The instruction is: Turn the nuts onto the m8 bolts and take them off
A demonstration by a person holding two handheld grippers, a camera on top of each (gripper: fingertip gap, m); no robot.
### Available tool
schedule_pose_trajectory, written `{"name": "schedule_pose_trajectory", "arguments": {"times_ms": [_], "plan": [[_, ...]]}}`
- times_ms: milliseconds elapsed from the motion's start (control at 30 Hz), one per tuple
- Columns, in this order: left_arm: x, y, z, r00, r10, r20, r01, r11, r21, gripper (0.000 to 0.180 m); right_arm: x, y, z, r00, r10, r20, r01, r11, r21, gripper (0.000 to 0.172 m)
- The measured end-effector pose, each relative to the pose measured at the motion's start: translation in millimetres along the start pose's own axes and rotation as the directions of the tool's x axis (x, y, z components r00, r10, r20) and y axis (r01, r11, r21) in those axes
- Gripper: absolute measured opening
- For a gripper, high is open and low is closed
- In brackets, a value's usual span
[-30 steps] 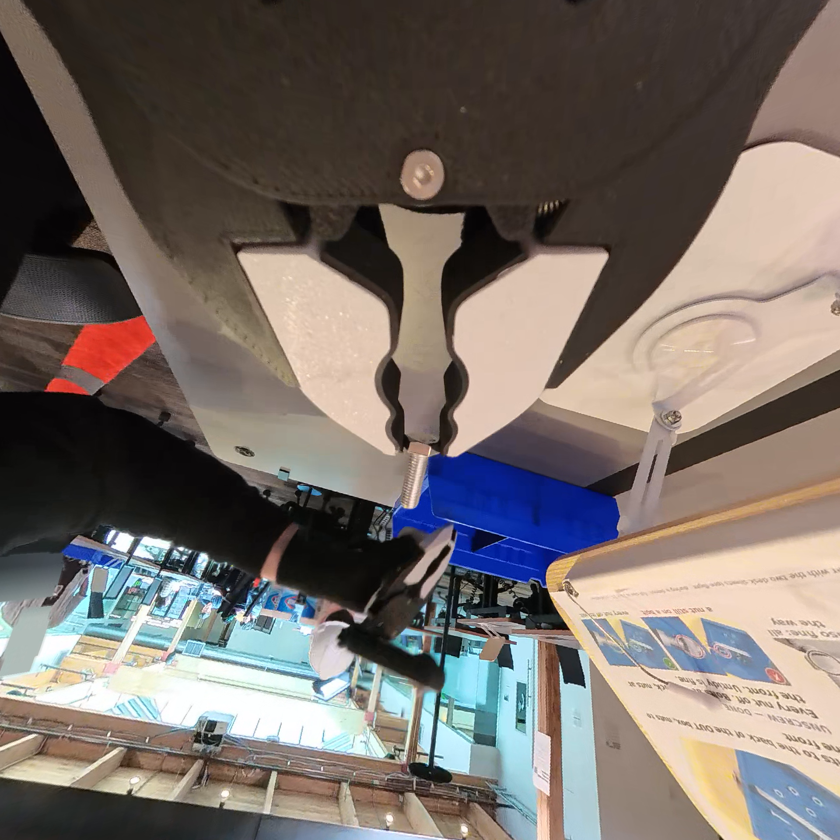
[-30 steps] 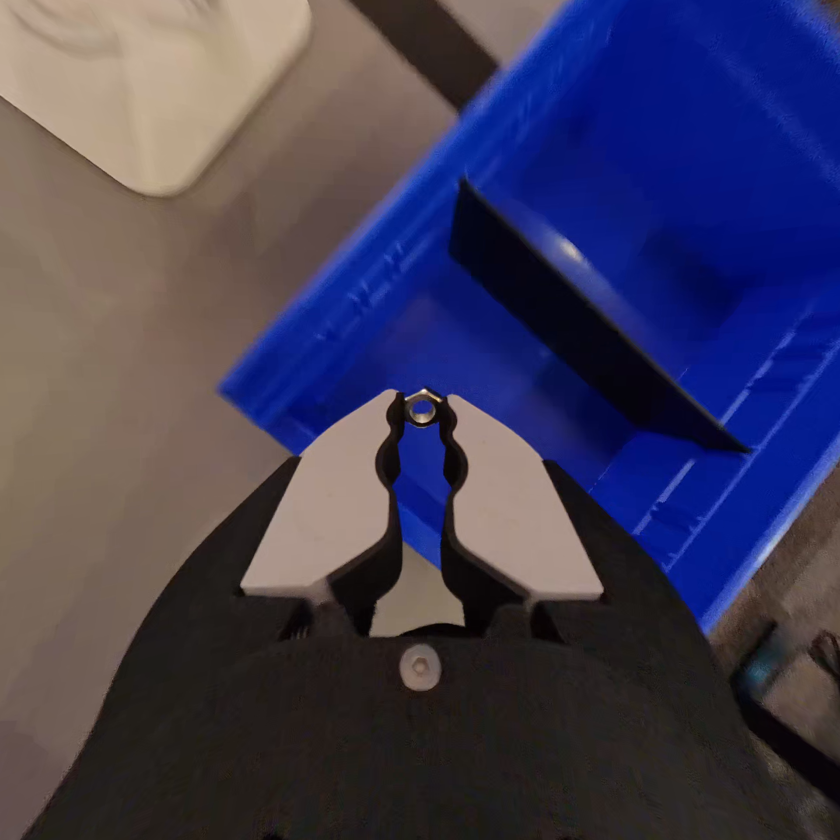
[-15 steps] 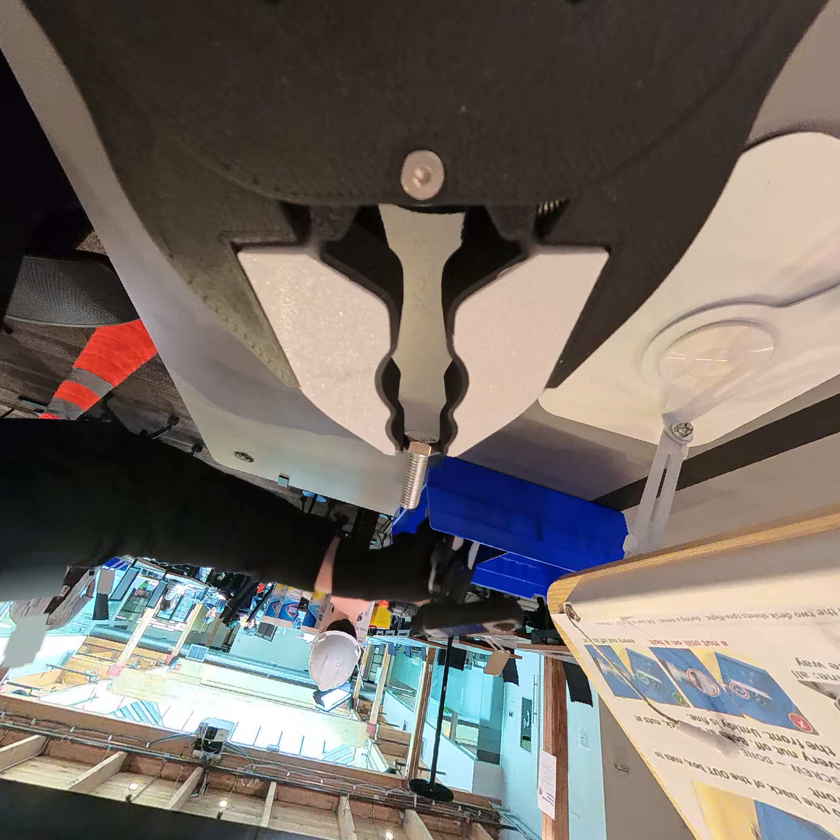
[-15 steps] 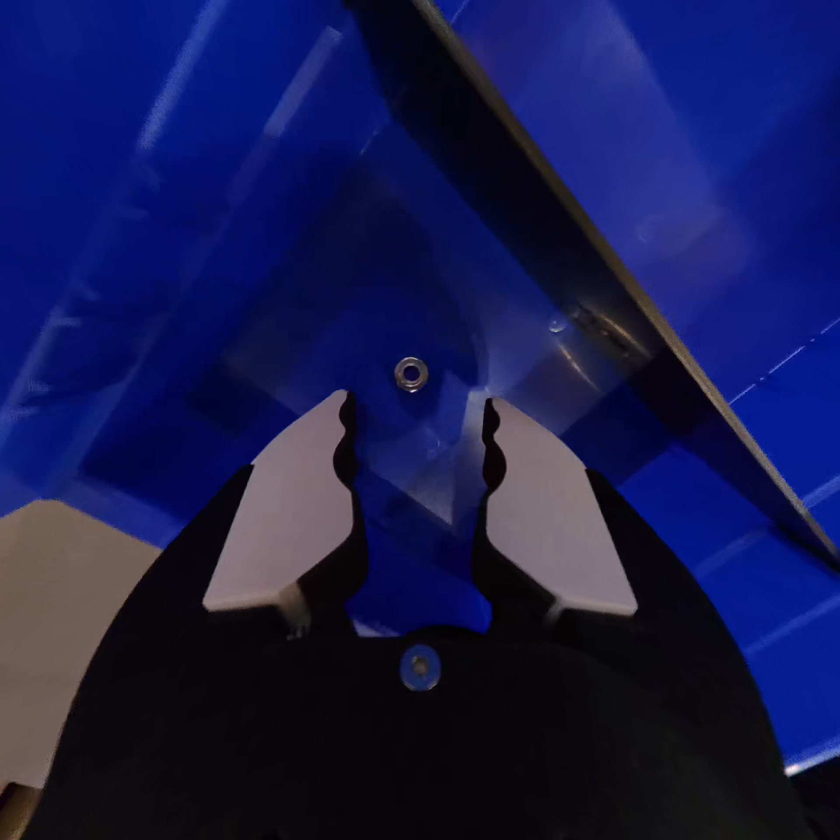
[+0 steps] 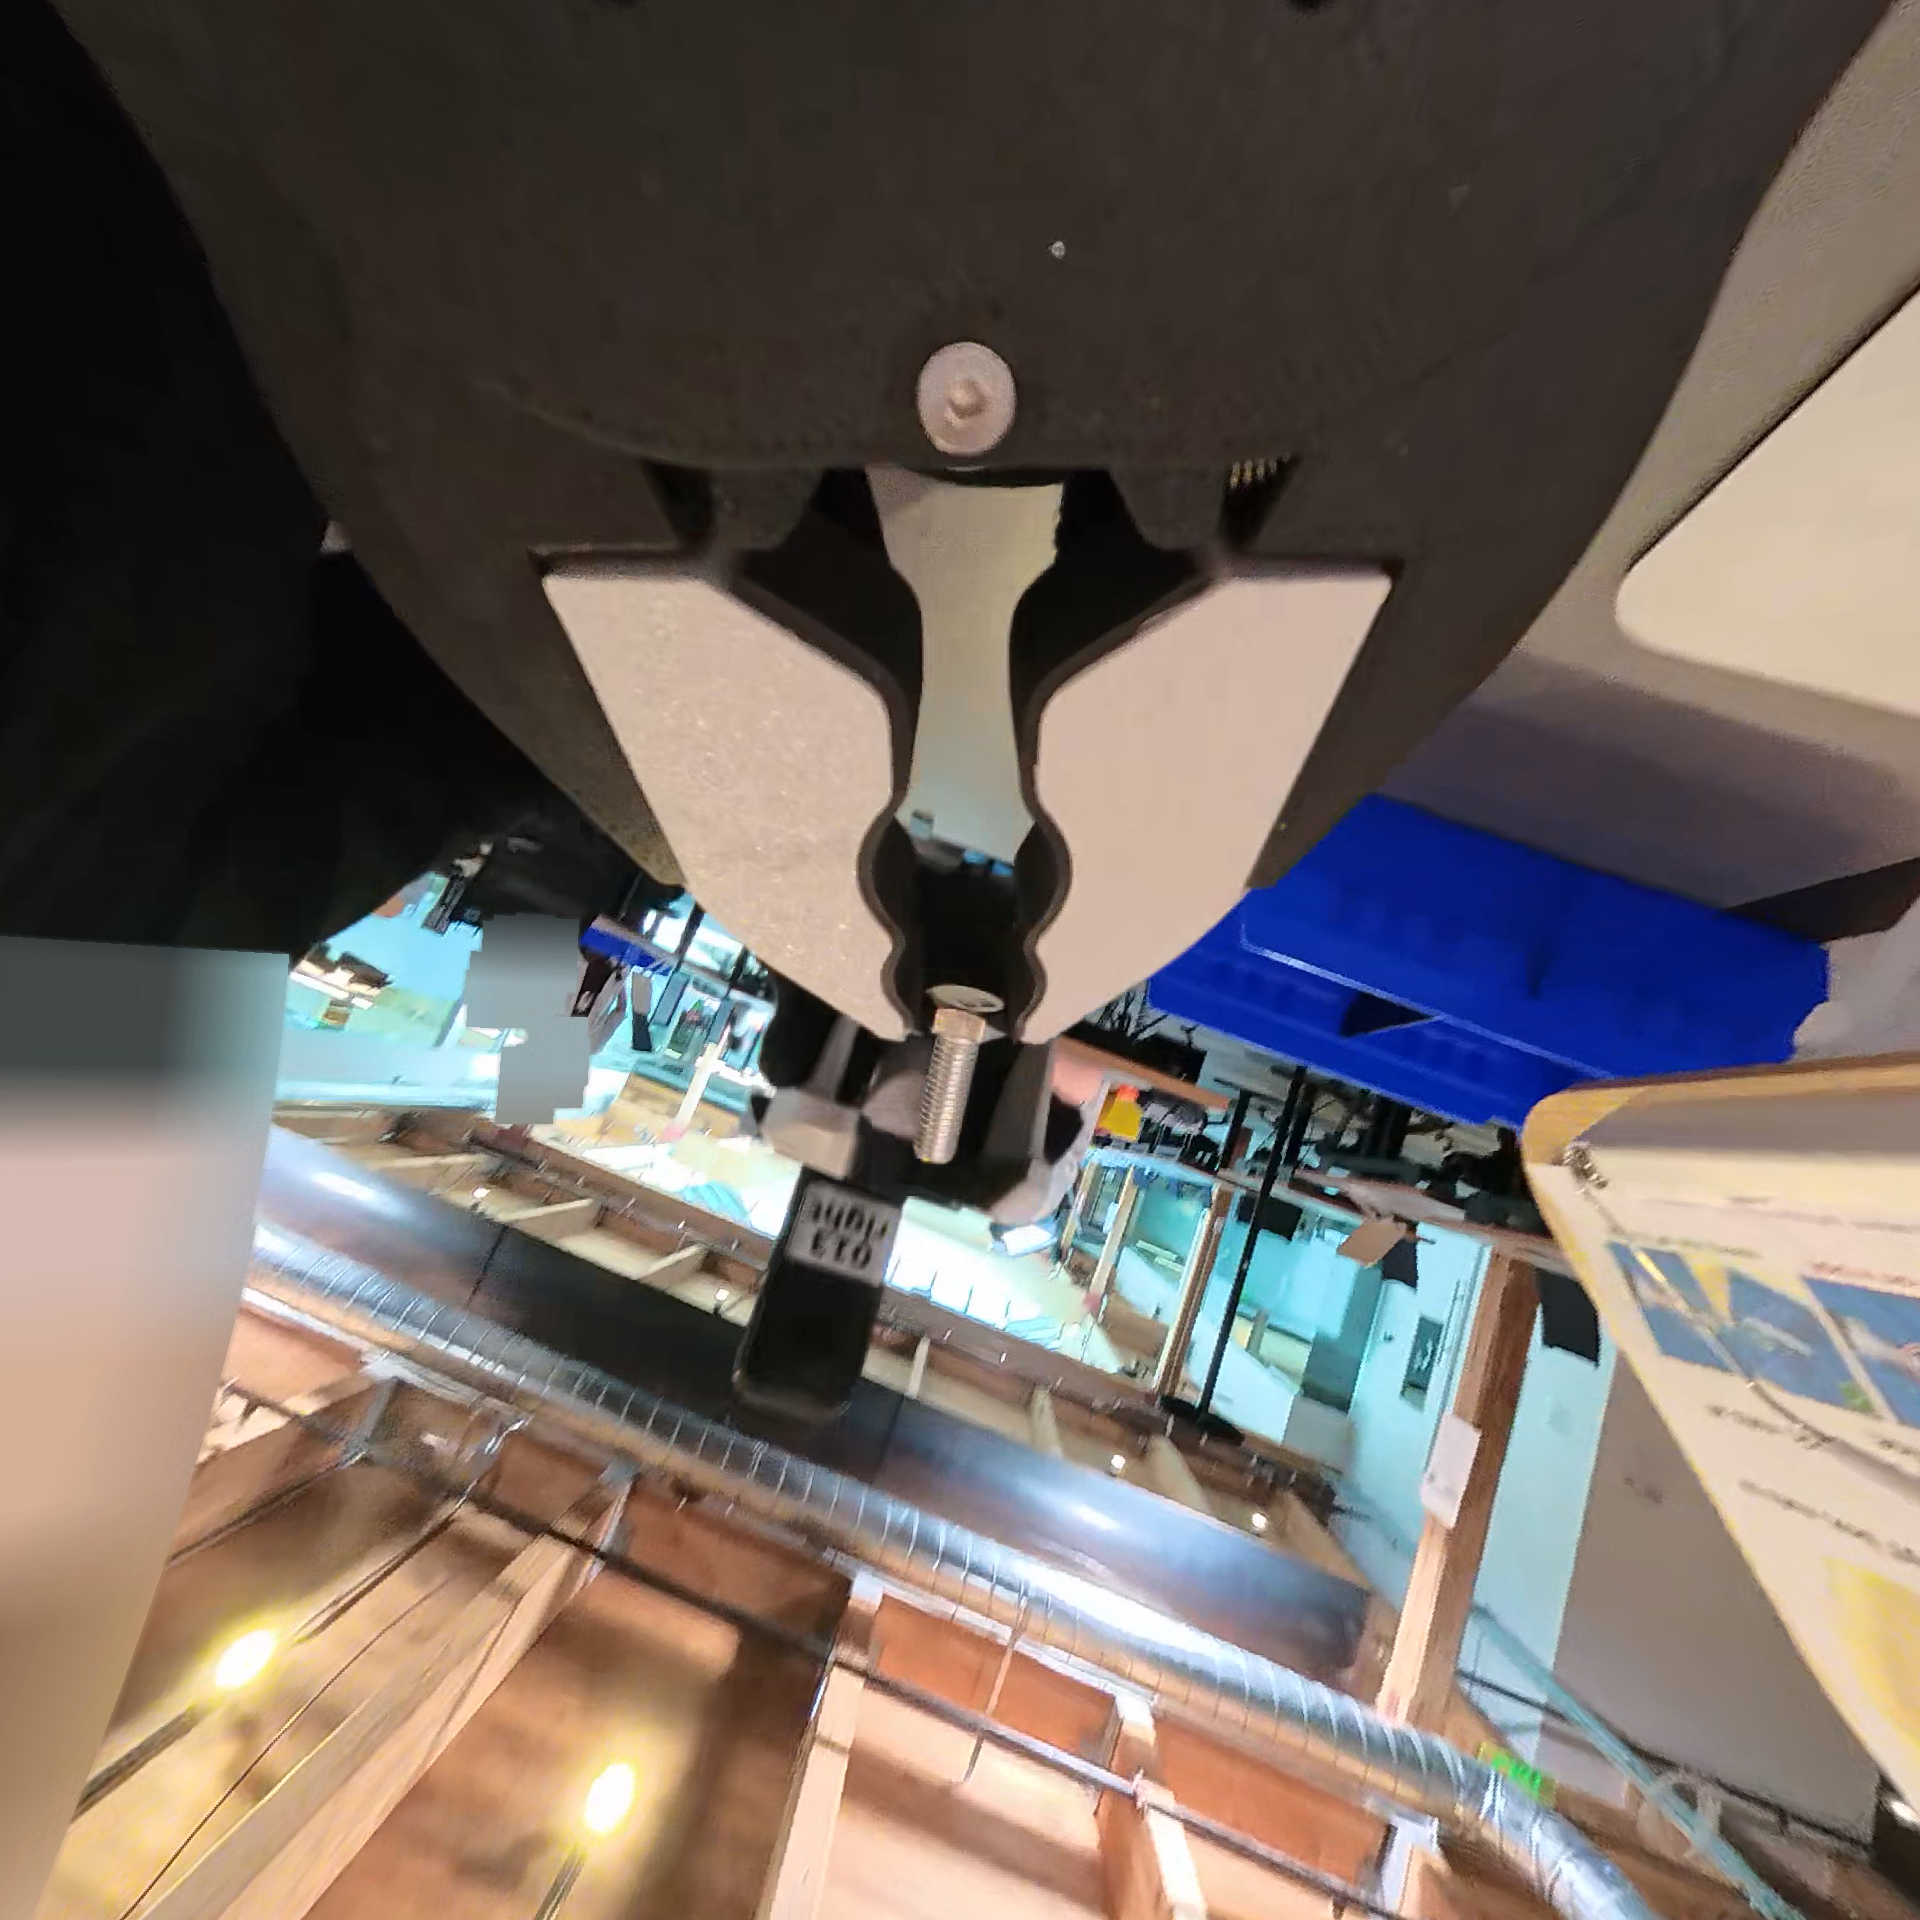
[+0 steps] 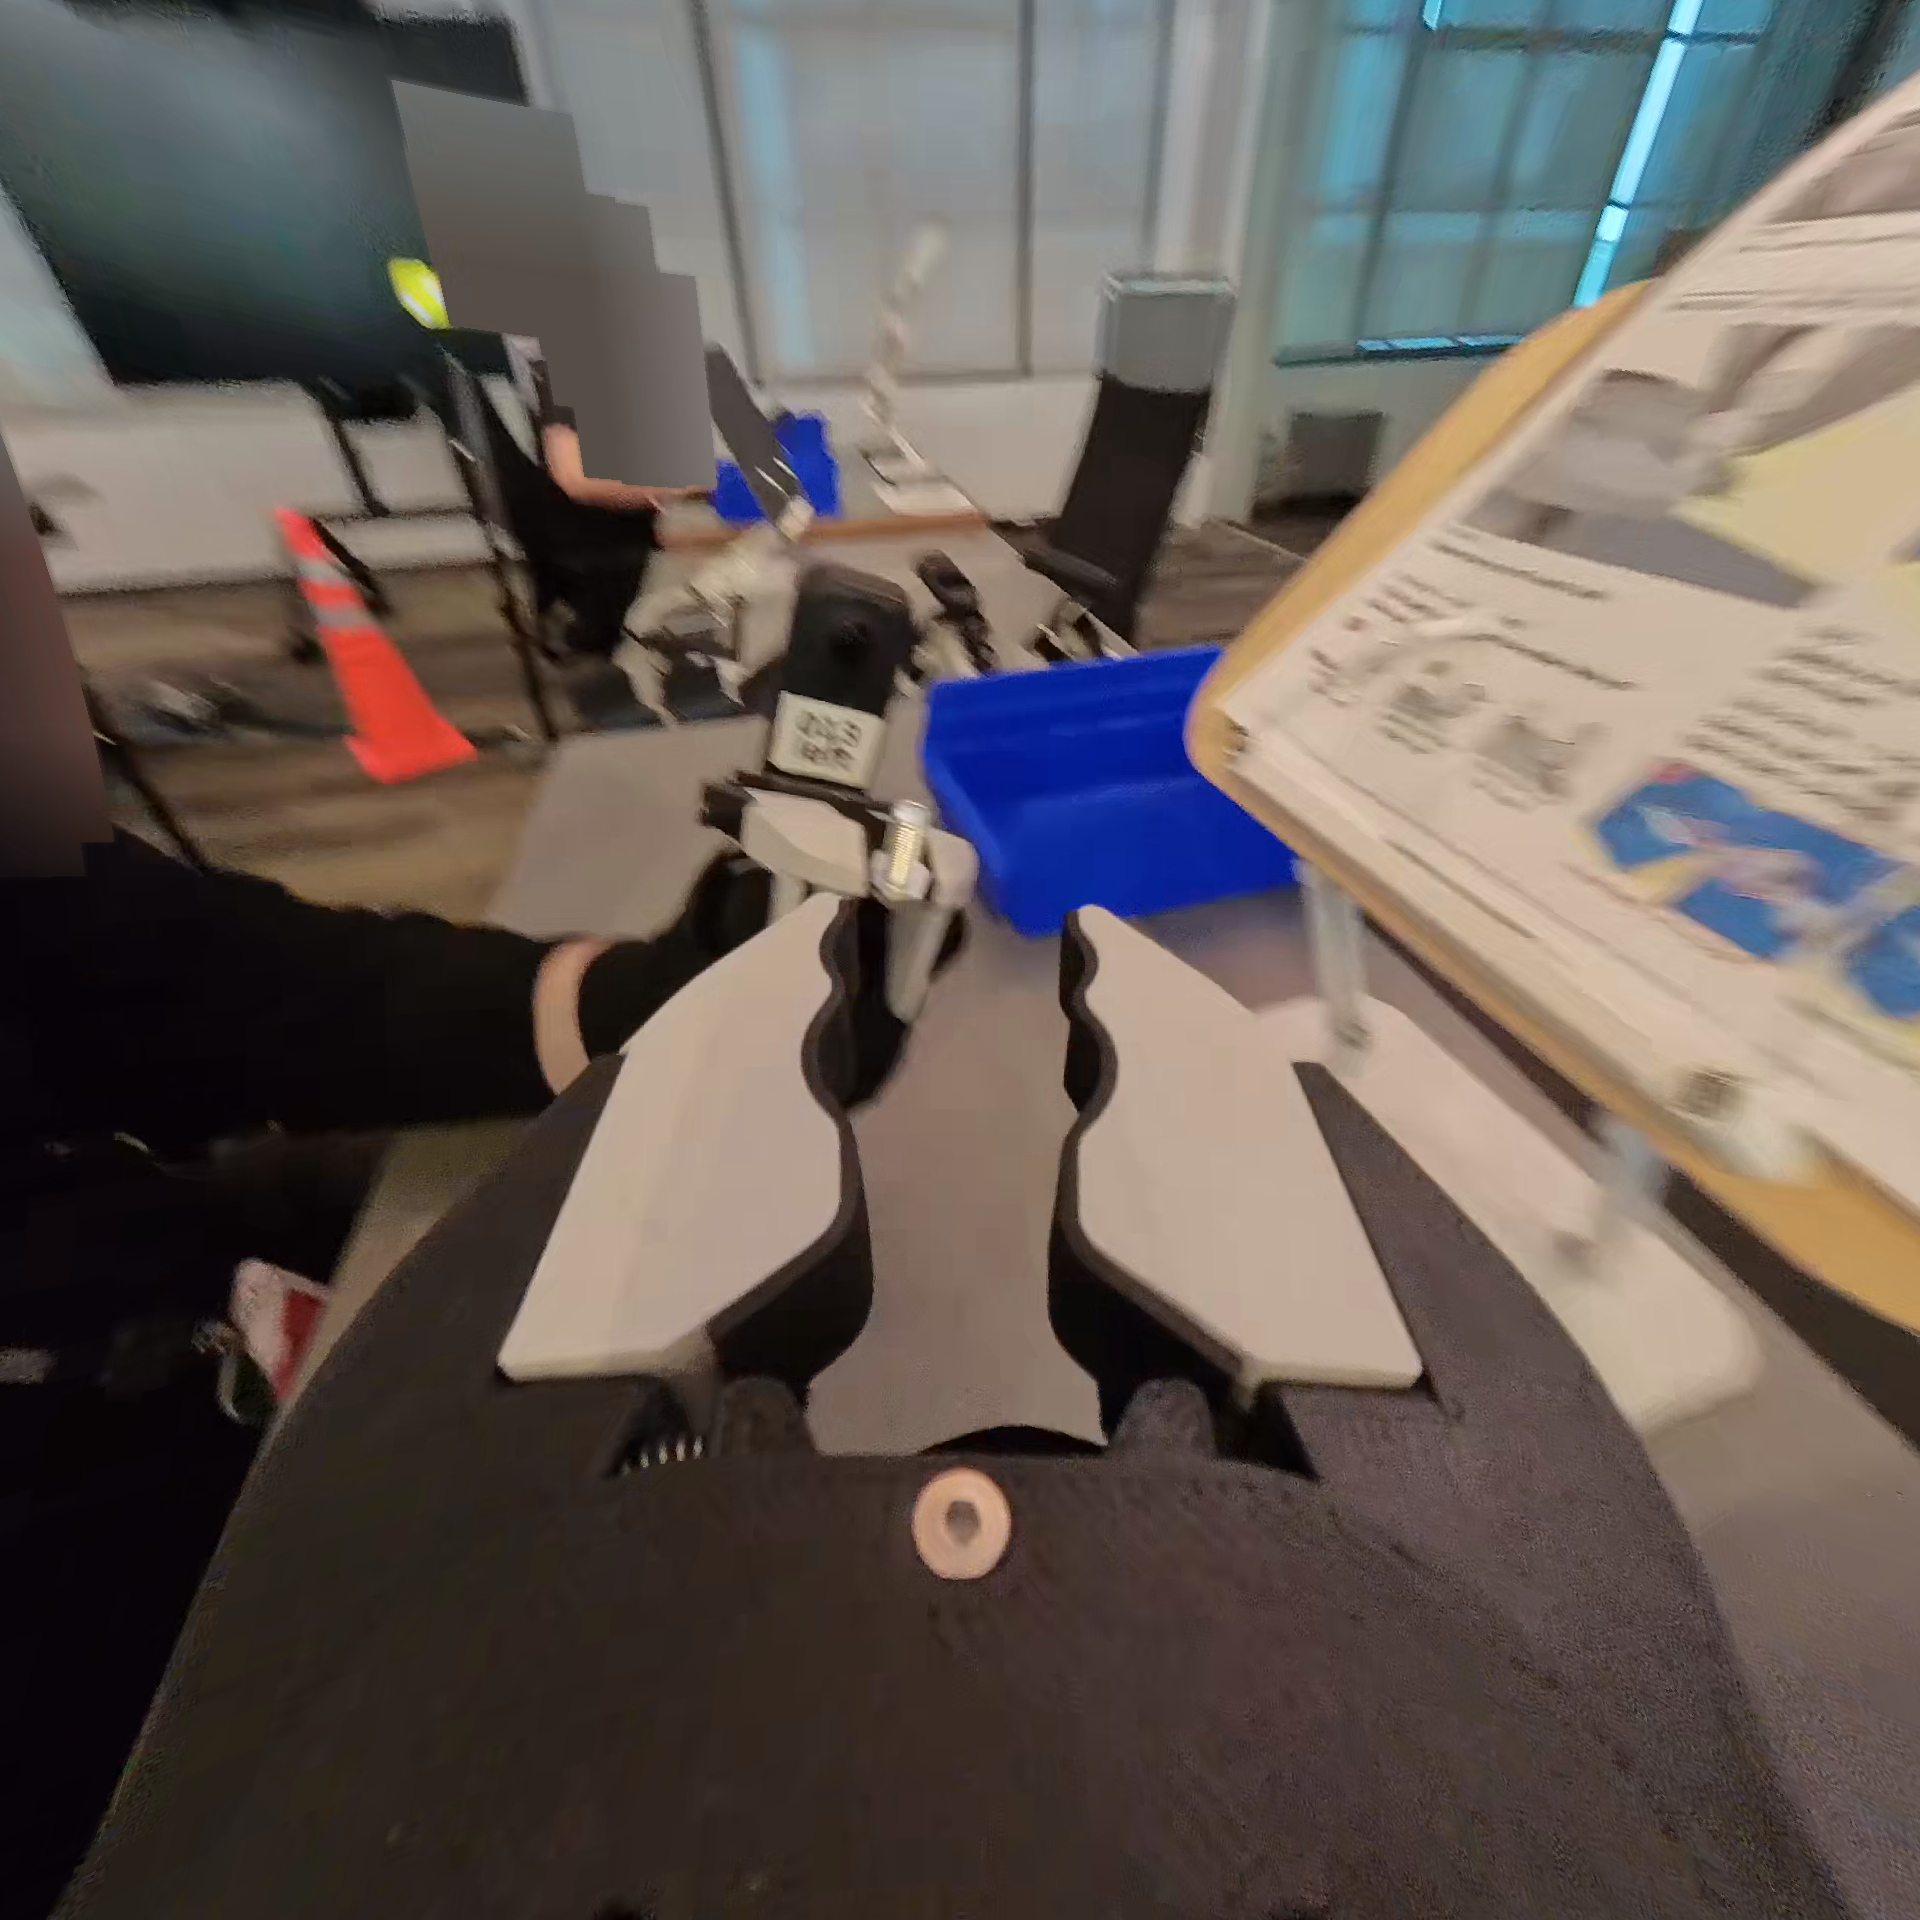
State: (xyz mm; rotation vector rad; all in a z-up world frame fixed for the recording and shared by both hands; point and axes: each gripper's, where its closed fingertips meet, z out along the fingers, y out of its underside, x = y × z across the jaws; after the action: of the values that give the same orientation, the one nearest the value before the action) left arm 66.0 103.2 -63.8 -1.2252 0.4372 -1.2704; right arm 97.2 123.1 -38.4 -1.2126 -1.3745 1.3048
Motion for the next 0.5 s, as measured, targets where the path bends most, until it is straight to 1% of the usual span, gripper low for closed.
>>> {"name": "schedule_pose_trajectory", "arguments": {"times_ms": [100,167,267,300,333,367,433,500], "plan": [[9,-2,8,0.999,0.006,-0.032,-0.005,1.000,0.027,0.015,-14,-7,29,0.988,0.112,0.110,-0.130,0.977,0.172,0.037],[13,-4,11,0.999,0.001,-0.052,0.002,0.999,0.049,0.015,-12,-15,33,0.983,0.136,0.122,-0.165,0.949,0.268,0.033],[13,-3,13,0.998,-0.017,-0.066,0.021,0.998,0.060,0.016,-16,-11,43,0.973,0.155,0.169,-0.197,0.942,0.270,0.030],[13,-2,14,0.997,-0.018,-0.068,0.022,0.998,0.058,0.015,-21,-10,45,0.969,0.150,0.195,-0.200,0.943,0.268,0.025],[13,-2,14,0.997,-0.019,-0.071,0.023,0.998,0.059,0.015,-24,-8,46,0.967,0.146,0.210,-0.199,0.945,0.261,0.011],[14,-3,14,0.997,-0.023,-0.077,0.028,0.998,0.064,0.016,-23,-8,47,0.968,0.148,0.204,-0.200,0.943,0.267,0.008],[15,-4,14,0.997,-0.018,-0.081,0.025,0.997,0.076,0.016,-23,-9,47,0.970,0.141,0.199,-0.191,0.946,0.264,0.008],[16,-7,15,0.997,-0.004,-0.082,0.012,0.995,0.096,0.016,-24,-11,45,0.980,0.105,0.171,-0.146,0.958,0.246,0.007]]}}
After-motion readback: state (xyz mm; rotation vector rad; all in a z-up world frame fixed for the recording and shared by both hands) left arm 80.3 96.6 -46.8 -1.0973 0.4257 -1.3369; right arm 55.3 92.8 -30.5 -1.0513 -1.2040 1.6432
